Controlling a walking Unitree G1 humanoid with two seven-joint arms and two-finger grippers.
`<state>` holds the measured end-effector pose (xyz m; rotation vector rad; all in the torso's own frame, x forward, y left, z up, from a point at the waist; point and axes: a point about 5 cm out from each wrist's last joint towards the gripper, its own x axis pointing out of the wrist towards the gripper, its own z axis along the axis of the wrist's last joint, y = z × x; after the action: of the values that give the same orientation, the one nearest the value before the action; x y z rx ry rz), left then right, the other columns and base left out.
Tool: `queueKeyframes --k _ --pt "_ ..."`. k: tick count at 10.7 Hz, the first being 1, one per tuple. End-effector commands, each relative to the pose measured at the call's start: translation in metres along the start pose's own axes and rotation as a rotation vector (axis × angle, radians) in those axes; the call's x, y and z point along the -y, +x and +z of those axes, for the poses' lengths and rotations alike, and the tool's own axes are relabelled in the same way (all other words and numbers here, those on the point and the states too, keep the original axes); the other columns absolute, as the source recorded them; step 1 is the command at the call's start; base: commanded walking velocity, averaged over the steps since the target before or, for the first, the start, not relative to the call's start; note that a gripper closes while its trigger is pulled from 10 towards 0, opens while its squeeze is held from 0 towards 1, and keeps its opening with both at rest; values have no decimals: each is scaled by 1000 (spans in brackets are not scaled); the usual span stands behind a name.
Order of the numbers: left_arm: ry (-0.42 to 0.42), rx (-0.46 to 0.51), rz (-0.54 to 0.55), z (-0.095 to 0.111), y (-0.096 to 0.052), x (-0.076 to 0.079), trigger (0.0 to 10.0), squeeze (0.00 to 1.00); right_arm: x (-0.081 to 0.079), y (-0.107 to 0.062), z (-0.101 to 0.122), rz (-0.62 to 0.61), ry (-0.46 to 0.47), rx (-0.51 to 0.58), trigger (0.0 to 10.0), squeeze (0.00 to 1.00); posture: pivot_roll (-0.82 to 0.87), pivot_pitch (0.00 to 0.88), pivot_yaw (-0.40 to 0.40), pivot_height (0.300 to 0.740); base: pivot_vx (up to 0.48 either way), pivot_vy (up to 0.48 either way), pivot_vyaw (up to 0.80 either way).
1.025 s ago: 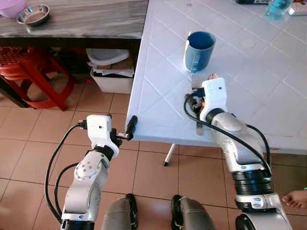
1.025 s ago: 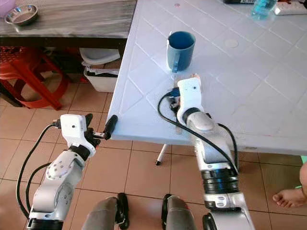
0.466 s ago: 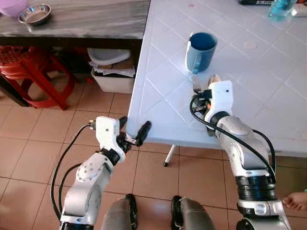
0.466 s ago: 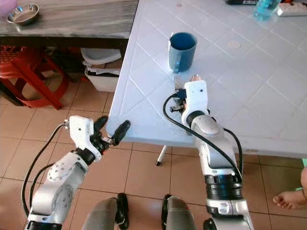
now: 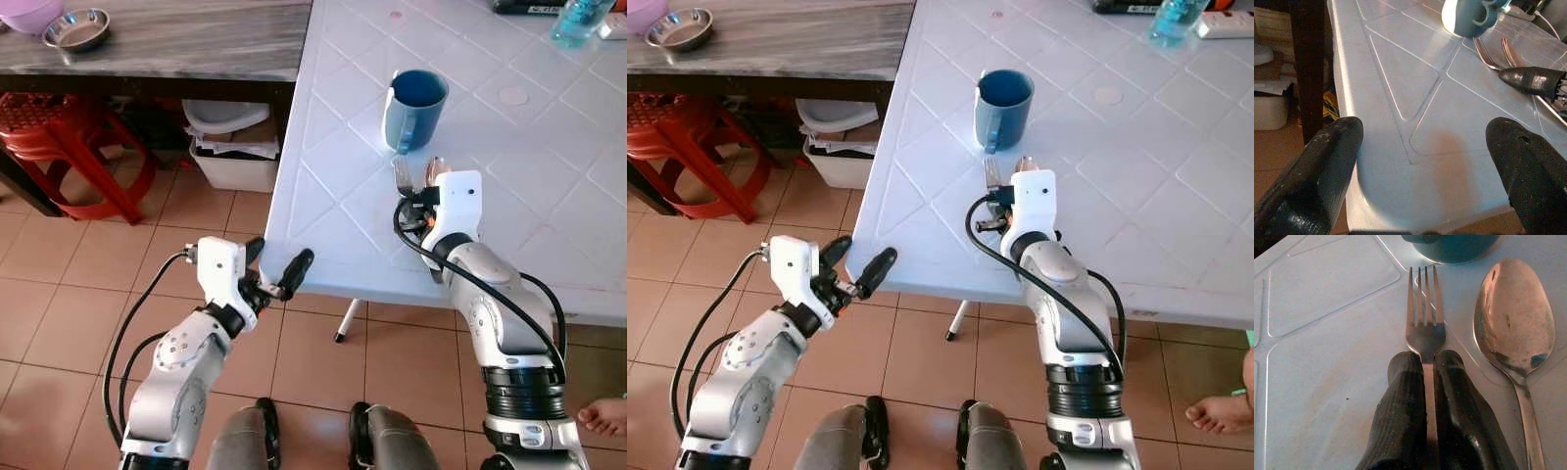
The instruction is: Setting the table
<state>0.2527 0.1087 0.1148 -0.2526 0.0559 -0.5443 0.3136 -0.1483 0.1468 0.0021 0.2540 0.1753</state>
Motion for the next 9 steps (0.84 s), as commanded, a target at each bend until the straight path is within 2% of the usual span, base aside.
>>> queueKeyframes --k 1,5,6,8,9 --pt "16 5 14 2 -2 -2 10000 0 -3 -6 -61 6 57 -286 0 0 -51 216 50 740 0 0 0" --pt "59 28 98 5 -1 -11 10000 0 -4 -7 -62 -7 77 -287 0 0 -52 217 49 740 0 0 0" --pt "79 27 150 6 0 -17 10000 0 -7 -5 -53 -4 150 -242 0 0 -53 217 50 740 0 0 0" --pt "93 28 209 7 1 -24 10000 0 -16 -5 -34 4 191 -160 0 0 -54 218 49 740 0 0 0" --pt "89 24 242 5 1 -27 10000 0 -21 -6 -23 14 251 -107 0 0 -55 217 49 740 0 0 0"
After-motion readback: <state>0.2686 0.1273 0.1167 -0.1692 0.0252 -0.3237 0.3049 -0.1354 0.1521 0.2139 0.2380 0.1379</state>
